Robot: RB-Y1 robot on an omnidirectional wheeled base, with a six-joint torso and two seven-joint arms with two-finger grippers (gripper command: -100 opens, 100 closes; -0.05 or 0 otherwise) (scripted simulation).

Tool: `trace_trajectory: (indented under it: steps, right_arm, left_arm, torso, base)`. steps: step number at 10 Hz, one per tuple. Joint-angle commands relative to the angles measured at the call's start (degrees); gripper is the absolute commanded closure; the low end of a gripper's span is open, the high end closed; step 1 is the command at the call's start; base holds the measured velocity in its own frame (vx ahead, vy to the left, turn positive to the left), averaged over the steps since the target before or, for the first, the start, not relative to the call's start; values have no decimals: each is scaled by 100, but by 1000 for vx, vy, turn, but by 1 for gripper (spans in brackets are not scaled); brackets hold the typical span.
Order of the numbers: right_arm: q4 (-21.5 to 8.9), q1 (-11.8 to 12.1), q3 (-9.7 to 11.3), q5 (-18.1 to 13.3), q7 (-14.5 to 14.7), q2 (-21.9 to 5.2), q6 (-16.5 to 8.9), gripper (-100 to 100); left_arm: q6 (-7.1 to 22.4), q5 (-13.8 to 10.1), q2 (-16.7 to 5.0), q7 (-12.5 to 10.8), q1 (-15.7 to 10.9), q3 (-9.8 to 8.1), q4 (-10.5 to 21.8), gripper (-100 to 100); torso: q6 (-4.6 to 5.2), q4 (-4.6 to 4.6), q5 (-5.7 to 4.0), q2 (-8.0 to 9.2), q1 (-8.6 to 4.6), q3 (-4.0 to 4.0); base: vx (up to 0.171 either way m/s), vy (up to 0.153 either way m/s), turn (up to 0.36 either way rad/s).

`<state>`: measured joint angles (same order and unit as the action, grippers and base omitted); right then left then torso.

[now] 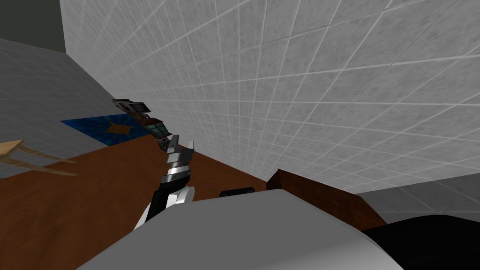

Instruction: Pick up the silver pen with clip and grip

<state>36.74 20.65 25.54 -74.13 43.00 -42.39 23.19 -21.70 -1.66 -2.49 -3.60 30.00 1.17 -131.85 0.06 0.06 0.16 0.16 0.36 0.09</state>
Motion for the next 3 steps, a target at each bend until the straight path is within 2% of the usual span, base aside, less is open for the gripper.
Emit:
trace_trajectory:
  steps: [1, 2, 3]
  right_arm:
    - [102, 37, -51, -2, -23, -175, 135, 100]
    - [151, 48, 14, -33, -107, -161, 62, 100]
    - [169, 54, 16, -38, -139, -181, 74, 0]
  left_arm:
    - [0, 0, 0, 0, 0, 0, 0, 0]
    - [0, 0, 0, 0, 0, 0, 0, 0]
    - [0, 0, 0, 0, 0, 0, 0, 0]
  torso:
    - [0, 0, 0, 0, 0, 0]
    - [0, 0, 3, 2, 10, 1]
    - [-1, 1, -2, 1, -2, 1]
  base:
    - [-10, 84, -63]
    - [-6, 37, -19]
    - [-1, 7, 0]
